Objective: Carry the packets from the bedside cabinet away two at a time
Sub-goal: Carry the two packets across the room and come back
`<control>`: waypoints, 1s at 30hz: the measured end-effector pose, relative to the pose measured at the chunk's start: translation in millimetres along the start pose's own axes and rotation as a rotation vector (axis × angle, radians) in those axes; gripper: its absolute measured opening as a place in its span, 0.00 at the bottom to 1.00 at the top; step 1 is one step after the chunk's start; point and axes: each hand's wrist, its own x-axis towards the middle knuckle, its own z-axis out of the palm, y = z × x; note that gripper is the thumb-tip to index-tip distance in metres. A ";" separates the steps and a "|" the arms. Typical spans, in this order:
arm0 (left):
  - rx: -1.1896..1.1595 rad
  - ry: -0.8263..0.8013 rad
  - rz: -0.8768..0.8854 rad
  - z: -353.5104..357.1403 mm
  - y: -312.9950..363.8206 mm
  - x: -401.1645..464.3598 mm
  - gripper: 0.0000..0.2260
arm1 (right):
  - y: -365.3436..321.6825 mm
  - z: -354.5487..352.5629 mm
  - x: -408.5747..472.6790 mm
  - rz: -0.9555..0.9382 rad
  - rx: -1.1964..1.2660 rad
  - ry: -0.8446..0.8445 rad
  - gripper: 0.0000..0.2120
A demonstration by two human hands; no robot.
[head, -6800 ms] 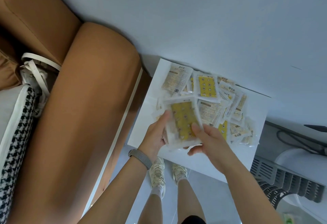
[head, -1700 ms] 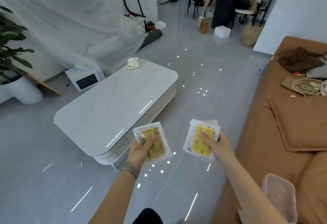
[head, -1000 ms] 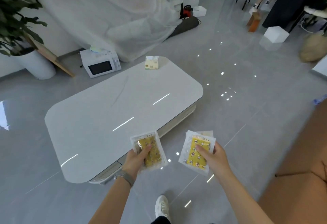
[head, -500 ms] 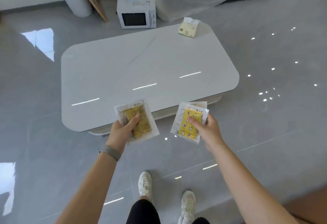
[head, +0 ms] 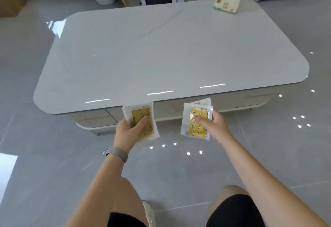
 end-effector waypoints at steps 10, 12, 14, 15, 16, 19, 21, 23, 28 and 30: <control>0.179 0.072 0.273 -1.8 -80.8 65.4 0.12 | 96.7 64.3 130.3 -0.215 -0.374 -0.155 0.07; 0.061 0.060 0.241 -8.3 -82.3 54.0 0.07 | 103.2 71.8 131.1 -0.225 -0.441 -0.169 0.06; -0.105 0.038 0.179 -11.8 -82.2 43.1 0.03 | 107.7 76.2 131.8 -0.229 -0.418 -0.176 0.05; -0.167 0.046 0.150 -12.2 -82.4 40.9 0.03 | 107.7 77.9 132.8 -0.223 -0.397 -0.176 0.05; -0.204 0.069 0.132 -12.4 -82.4 40.2 0.03 | 108.1 79.3 134.5 -0.214 -0.376 -0.177 0.05; -0.215 0.128 0.163 -13.3 -78.0 43.3 0.02 | 114.1 84.2 140.9 -0.227 -0.346 -0.169 0.06; -0.213 0.128 0.202 -12.9 -74.0 43.5 0.02 | 119.9 86.3 143.2 -0.244 -0.356 -0.156 0.05; -0.225 0.108 0.234 -12.3 -72.2 44.0 0.02 | 120.4 85.1 143.5 -0.255 -0.330 -0.154 0.05; -0.207 0.102 0.293 -8.7 -69.7 52.3 0.02 | 119.3 73.5 140.0 -0.223 -0.244 -0.250 0.07; -0.219 0.102 0.305 -5.4 -68.8 54.7 0.03 | 128.9 69.3 137.4 -0.216 -0.272 -0.249 0.10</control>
